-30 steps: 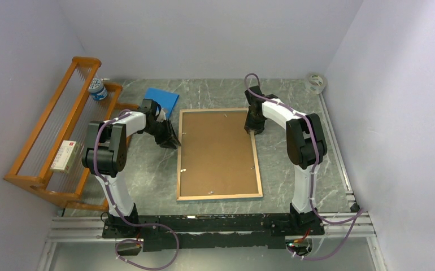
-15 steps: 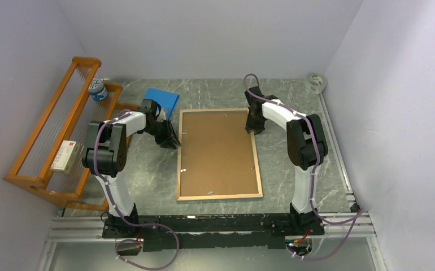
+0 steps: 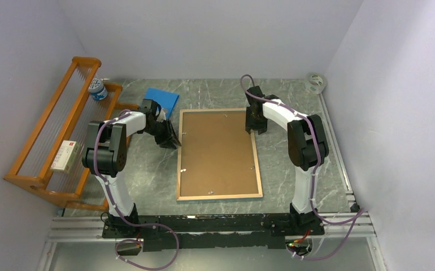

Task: Put the photo into the frame
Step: Install the photo frame at the center of the board.

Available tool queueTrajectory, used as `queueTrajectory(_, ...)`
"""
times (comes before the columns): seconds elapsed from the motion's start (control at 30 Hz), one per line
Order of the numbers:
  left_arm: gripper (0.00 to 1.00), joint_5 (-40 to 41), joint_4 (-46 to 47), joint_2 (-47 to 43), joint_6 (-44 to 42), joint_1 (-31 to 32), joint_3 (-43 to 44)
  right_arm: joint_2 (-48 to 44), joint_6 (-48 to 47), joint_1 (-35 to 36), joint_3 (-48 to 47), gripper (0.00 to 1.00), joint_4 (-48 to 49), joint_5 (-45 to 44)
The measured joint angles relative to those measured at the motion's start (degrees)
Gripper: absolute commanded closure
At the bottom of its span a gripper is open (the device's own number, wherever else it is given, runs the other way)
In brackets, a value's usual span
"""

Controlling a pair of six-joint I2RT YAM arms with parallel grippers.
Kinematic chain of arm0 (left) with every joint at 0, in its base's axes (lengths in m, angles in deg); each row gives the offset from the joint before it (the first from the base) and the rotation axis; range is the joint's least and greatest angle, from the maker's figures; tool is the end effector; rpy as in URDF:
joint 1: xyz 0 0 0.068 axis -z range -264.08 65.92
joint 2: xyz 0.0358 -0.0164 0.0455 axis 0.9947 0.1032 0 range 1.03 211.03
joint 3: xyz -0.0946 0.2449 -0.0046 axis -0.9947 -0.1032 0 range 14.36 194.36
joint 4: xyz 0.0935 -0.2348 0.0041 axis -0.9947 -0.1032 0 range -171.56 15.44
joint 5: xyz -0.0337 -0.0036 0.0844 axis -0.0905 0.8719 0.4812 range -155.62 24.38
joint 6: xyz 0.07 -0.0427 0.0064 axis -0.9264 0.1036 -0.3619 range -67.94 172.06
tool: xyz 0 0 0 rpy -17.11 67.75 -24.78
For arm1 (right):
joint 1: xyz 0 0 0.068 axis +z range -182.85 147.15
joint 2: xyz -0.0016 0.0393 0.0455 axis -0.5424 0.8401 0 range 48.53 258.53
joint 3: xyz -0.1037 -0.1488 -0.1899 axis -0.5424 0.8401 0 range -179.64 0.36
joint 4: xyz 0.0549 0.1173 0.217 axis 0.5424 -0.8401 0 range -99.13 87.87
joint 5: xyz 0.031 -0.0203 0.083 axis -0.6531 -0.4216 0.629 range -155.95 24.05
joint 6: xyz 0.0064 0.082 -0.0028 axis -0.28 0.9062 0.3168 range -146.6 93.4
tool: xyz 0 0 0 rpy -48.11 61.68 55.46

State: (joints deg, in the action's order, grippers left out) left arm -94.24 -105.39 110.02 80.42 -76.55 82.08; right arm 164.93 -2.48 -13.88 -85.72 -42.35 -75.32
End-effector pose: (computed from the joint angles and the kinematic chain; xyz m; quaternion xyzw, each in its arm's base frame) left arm 0.3537 -0.0813 0.1125 -0.1352 0.9483 -0.2788 0.0682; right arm 0.3958 0.1238 0.1369 0.0579 0.9807 -0.0130 0.1862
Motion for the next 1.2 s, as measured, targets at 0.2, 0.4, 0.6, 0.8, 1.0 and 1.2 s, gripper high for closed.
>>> queueTrajectory(0.2, 0.62, 0.0, 0.0, 0.0, 0.0, 0.0, 0.0, -0.3, -3.1, 0.0, 0.8, 0.56, 0.0, 1.0)
queueTrajectory(0.4, 0.62, 0.0, 0.0, 0.0, 0.0, 0.0, 0.0, -0.3, -4.1, 0.0, 1.0, 0.52, 0.0, 1.1)
queueTrajectory(0.6, 0.62, 0.0, 0.0, 0.0, 0.0, 0.0, 0.0, -0.3, -4.7, 0.0, 1.0, 0.49, 0.2, 1.7)
queueTrajectory(0.8, 0.63, 0.0, 0.0, 0.0, 0.0, 0.0, 0.0, -0.3, -4.7, 0.0, 1.2, 0.62, 1.6, 2.4)
queueTrajectory(1.0, 0.63, -0.1, 0.0, 0.1, 0.0, 0.0, 0.0, -0.5, -5.0, 0.7, 2.3, 0.82, 3.5, 1.8)
queueTrajectory(1.2, 0.63, -0.4, 0.1, 0.2, 0.0, 0.0, 0.0, -2.1, -5.9, 1.0, 4.8, 0.92, 6.0, 0.6)
